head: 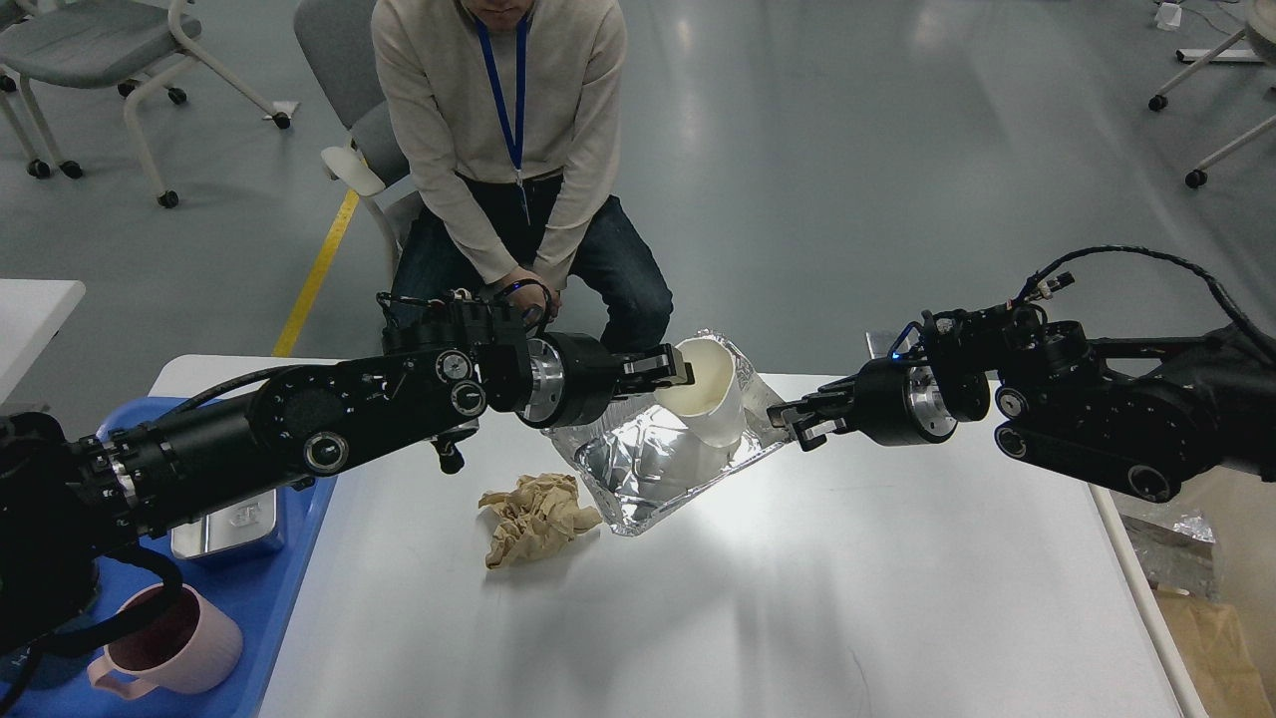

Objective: Tidy desktop
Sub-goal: 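Carry the cup over the foil tray and drop it in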

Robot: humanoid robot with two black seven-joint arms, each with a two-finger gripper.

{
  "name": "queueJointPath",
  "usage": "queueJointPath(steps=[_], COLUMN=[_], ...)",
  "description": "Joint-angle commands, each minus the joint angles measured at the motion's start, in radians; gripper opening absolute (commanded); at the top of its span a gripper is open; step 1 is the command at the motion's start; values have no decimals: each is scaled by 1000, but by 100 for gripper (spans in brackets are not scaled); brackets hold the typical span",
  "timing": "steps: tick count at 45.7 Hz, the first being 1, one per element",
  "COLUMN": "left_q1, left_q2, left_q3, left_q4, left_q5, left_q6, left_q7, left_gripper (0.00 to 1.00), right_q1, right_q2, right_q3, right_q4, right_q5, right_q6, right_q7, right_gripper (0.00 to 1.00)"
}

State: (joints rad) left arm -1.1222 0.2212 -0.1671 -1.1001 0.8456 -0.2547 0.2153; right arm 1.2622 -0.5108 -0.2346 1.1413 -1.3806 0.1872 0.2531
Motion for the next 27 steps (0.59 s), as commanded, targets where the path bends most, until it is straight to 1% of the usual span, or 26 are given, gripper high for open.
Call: queueJointPath(steps=[1, 6, 18, 20, 27], left_q1=[-10, -21, -34, -39, -53], left_q2=[-9, -6, 12, 27, 87], left_q3=[-5, -6, -32, -32, -31], left_q4=[6, 6, 3, -1, -30], left_q5=[-13, -59, -91, -100, -103], left_q6=[0, 0, 2, 0, -8], left_q7=[-1, -1, -7, -14, -16], left_gripper=[72, 77, 79, 79, 79], right_q1=[-1, 0, -1, -1, -4], right_q2=[0, 0, 0, -3, -9], right_q3=[-2, -2, -2, -3, -3], right_q4=[0, 0, 0, 0, 0], right_q5=[0, 0, 0, 0, 0], right_q6=[0, 0, 0, 0, 0], right_q7=[0, 0, 0, 0, 0], right_gripper=[0, 0, 0, 0, 0])
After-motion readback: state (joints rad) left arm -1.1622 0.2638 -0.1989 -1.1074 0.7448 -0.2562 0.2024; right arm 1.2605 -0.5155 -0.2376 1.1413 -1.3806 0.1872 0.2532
